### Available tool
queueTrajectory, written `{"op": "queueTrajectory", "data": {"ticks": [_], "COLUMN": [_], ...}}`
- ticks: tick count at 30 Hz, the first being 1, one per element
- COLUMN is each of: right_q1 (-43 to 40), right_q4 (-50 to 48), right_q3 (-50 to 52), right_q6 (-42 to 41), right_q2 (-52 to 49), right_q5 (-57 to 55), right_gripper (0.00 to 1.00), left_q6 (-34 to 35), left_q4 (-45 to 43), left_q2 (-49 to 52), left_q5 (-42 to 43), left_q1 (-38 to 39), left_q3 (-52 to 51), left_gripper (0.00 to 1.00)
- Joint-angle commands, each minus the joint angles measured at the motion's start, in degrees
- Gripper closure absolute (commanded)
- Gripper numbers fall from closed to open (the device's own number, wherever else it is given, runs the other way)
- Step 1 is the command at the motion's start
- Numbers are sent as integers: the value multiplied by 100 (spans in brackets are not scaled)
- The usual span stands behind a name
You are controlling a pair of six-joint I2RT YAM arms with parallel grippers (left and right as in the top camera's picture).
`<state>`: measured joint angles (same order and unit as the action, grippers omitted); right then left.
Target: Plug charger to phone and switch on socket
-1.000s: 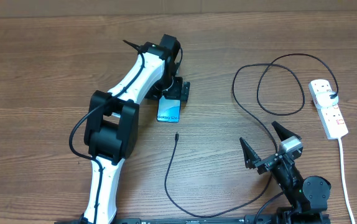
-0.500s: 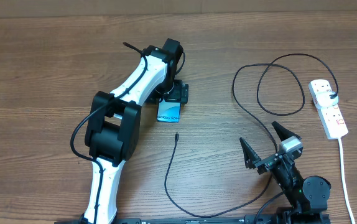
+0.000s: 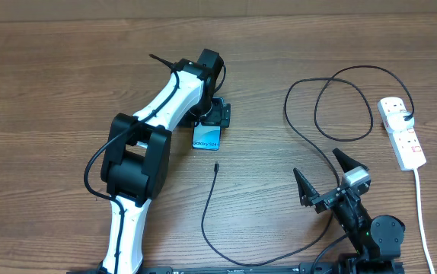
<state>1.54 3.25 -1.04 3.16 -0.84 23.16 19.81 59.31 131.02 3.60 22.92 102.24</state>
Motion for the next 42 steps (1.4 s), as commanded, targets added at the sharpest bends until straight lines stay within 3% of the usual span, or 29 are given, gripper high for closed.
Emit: {"op": "queueTrajectory", "data": {"ticks": [1, 26, 34, 42], "right_q1": [28, 28, 28, 28], "right_q4": [-11, -11, -11, -11], "right_q3": [59, 59, 59, 59], "right_q6": [-31, -31, -31, -31], "right_q2": [68, 68, 68, 68], "right_q5": [4, 4, 4, 4], "right_gripper": [0, 0, 0, 0], "left_q6": [103, 291, 293, 293], "left_q4": [-2, 48, 120, 474], "left_q2": [345, 348, 348, 348], "left_q5": [92, 83, 87, 87], "left_q1": [0, 4, 4, 4], "left_q3": [-321, -354, -356, -356], "left_gripper": [0, 0, 20, 20]}}
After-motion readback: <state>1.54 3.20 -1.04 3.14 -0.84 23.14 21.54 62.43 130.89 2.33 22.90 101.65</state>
